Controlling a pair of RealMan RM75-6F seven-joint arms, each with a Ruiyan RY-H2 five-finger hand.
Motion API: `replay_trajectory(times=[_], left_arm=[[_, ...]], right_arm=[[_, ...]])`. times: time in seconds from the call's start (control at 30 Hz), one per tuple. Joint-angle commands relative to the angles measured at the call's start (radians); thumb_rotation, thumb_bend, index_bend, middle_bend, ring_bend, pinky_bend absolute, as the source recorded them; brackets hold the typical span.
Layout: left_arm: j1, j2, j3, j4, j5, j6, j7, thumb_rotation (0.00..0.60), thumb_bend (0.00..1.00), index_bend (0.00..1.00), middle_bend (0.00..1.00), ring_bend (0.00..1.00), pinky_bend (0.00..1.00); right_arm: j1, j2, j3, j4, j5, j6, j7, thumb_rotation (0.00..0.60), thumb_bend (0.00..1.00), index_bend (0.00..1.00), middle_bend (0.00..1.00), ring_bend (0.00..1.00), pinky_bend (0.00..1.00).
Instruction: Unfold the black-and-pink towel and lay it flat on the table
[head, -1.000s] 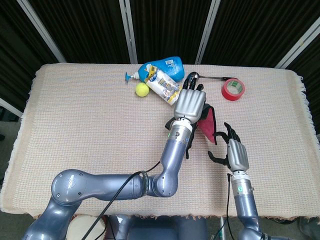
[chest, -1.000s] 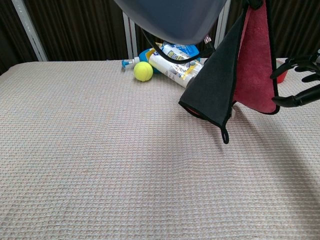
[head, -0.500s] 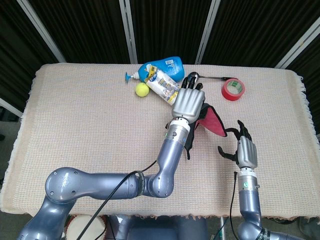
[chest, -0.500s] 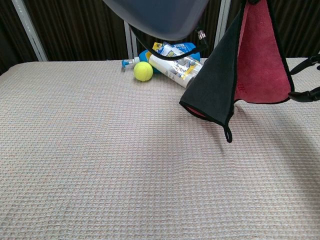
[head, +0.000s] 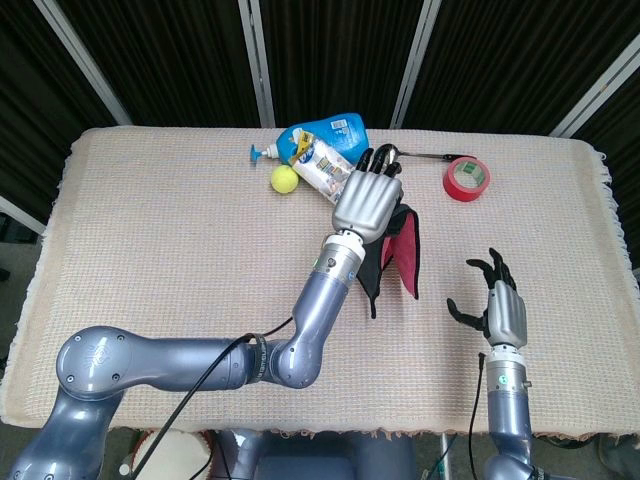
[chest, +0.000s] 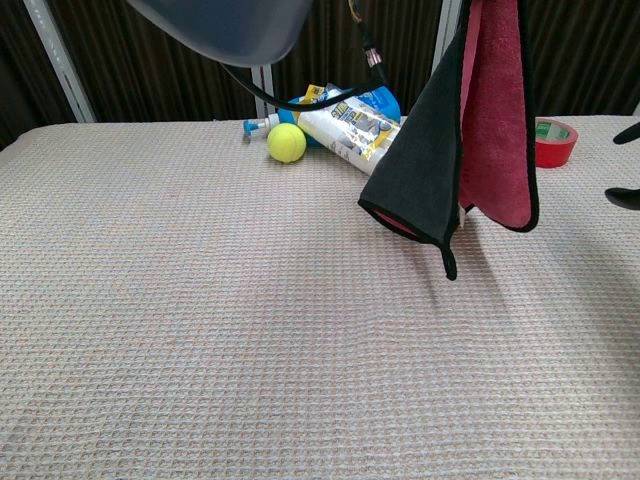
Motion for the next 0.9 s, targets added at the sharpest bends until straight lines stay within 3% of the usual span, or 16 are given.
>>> replay_trajectory(times=[0.03,0.3,0.53,0.9], left_arm=[[0.007,0.009,0.009,-0.014,0.01,-0.002,-0.015,0.6,0.53,0.73,0.19,0.0,0.04],[-0.006,0.016,0.01,-0.033,-0.029,0.015,-0.007,0.6,0.53,0.73,0.19,0.0,0.04],[-0.021,0.009,0.012,-0.021,-0.048,0.027,-0.006,0.6,0.53,0.73,0.19,0.0,0.04],[-0.03,0.006,0.022,-0.017,-0.044,0.019,-0.021,0.6,0.53,0.73,0.19,0.0,0.04]], right_arm=[[-0.001,0.004,-0.004,-0.018,-0.003,0.001,-0.005,0.6,0.31,0.23,0.01,0.0,0.09],[0.006,-0.005,-0.014,-0.048,-0.006,0.002,-0.022,0.6,0.31,0.25,0.01,0.0,0.09],[0.025,-0.034,-0.016,-0.043,0.002,0.001,-0.044,0.6,0.31,0.38,0.04,0.01,0.09],[0.063,-0.094,0.008,0.024,0.059,-0.013,-0.073,0.6,0.31,0.39,0.06,0.02,0.09]])
